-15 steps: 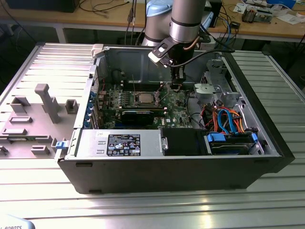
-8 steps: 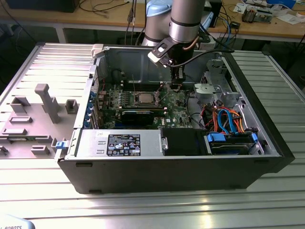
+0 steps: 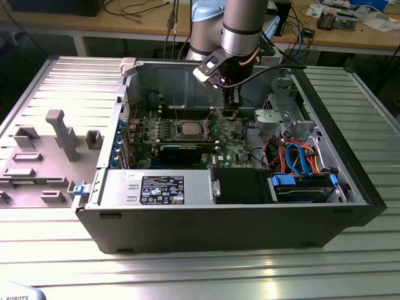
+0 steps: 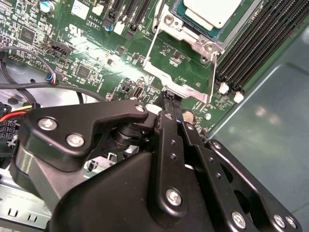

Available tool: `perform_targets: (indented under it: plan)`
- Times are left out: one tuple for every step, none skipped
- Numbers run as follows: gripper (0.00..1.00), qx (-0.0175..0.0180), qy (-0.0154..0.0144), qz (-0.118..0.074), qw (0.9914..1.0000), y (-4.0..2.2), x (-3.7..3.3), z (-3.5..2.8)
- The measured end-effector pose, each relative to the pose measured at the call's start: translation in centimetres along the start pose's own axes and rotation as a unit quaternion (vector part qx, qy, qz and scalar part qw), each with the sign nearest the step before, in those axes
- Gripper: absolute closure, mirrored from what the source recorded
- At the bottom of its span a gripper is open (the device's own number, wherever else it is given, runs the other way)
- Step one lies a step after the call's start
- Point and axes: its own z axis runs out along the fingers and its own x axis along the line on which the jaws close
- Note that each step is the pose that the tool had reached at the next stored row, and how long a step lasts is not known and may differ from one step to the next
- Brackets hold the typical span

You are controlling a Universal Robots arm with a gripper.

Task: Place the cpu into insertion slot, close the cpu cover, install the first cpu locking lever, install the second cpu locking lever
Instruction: 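Close the cpu cover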

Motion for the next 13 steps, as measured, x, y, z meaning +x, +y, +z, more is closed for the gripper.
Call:
perform_targets:
  plan:
    - [0.88, 0.0, 0.0, 0.0, 1.0, -0.02, 0.0, 0.0]
    - [0.88, 0.0, 0.0, 0.0, 1.0, -0.08, 0.0, 0.0]
    - [0.88, 0.0, 0.0, 0.0, 1.0, -0.12, 0.0, 0.0]
    - [0.88, 0.0, 0.0, 0.0, 1.0, -0.16, 0.0, 0.0]
    - [0.88, 0.0, 0.0, 0.0, 1.0, -0.19, 0.0, 0.0]
    - [0.88, 0.0, 0.0, 0.0, 1.0, -0.23, 0.0, 0.0]
    - [0.88, 0.0, 0.0, 0.0, 1.0, -0.26, 0.0, 0.0]
    - [0.88, 0.0, 0.0, 0.0, 1.0, -0.3, 0.0, 0.0]
    - [0.88, 0.0, 0.0, 0.0, 1.0, -0.33, 0.0, 0.0]
    - [0.88, 0.0, 0.0, 0.0, 1.0, -0.36, 0.01, 0.0]
    - [0.88, 0.0, 0.0, 0.0, 1.0, -0.4, 0.01, 0.0]
    - [0.88, 0.0, 0.0, 0.0, 1.0, -0.44, 0.01, 0.0]
    - [0.88, 0.0, 0.0, 0.0, 1.0, -0.47, 0.01, 0.0]
